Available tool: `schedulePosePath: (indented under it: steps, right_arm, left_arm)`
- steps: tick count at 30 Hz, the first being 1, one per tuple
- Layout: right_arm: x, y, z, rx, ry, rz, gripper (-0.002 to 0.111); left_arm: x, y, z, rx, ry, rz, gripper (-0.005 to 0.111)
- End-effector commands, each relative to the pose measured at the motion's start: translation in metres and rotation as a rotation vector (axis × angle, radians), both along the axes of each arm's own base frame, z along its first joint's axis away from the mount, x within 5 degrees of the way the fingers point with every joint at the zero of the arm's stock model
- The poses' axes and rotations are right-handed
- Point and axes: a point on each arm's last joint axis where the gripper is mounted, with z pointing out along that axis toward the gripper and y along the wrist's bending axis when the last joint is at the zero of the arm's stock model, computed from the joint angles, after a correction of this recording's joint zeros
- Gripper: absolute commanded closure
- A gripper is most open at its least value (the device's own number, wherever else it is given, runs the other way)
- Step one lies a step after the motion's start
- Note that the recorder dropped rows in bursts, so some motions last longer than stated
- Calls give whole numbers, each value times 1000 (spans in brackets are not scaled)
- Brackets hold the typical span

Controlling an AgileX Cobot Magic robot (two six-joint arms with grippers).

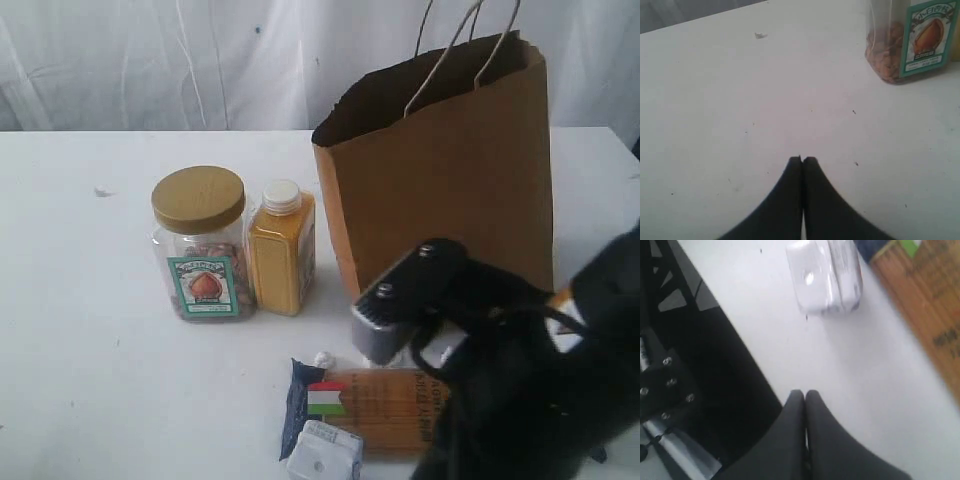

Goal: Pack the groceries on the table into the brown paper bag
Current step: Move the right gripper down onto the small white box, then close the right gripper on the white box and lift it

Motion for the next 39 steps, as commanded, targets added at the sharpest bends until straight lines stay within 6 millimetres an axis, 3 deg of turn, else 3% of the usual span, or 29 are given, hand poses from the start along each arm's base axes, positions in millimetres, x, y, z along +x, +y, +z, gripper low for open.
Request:
schedulePosePath:
  steps: [1, 4, 7, 10, 12, 13, 19, 28, 31, 33, 37, 39]
  right_arm:
    - [14, 22, -6, 46, -145, 133, 107]
    - [19, 28, -15, 29, -183, 229, 95]
    - [22, 31, -23, 4, -172, 273, 69]
    - [25, 34, -26, 2, -174, 267, 35]
    - [28, 36, -25, 26, -205, 251, 22]
    - [29, 37, -24, 40, -223, 240, 21]
    - [44, 50, -26, 130, -311, 154, 22]
    - [52, 62, -75, 1, -140, 172, 22]
    - [53, 64, -82, -17, -120, 174, 22]
    - [52, 63, -82, -23, -109, 179, 30]
    - [47, 59, -69, -9, -98, 173, 60]
    - [42, 56, -59, -4, -89, 183, 62]
  left_arm:
    - [0, 0, 0, -10, -6, 1, 107]
    - [0, 0, 0, -10, -6, 1, 107]
    - [0, 0, 0, -10, -6, 1, 107]
    - [0, 0, 0, -10, -6, 1, 107]
    - [0, 0, 0, -10, -6, 1, 107]
    - [0, 0, 0, -10, -6, 1, 107]
    - [0, 0, 0, -10, -3, 0, 107]
    - [0, 0, -1, -10, -1, 0, 107]
    - [0, 0, -1, -9, 0, 0, 107]
    - [0, 0, -1, -9, 0, 0, 107]
    - [0, 0, -1, -9, 0, 0, 107]
    - [0, 0, -1, -9, 0, 0, 107]
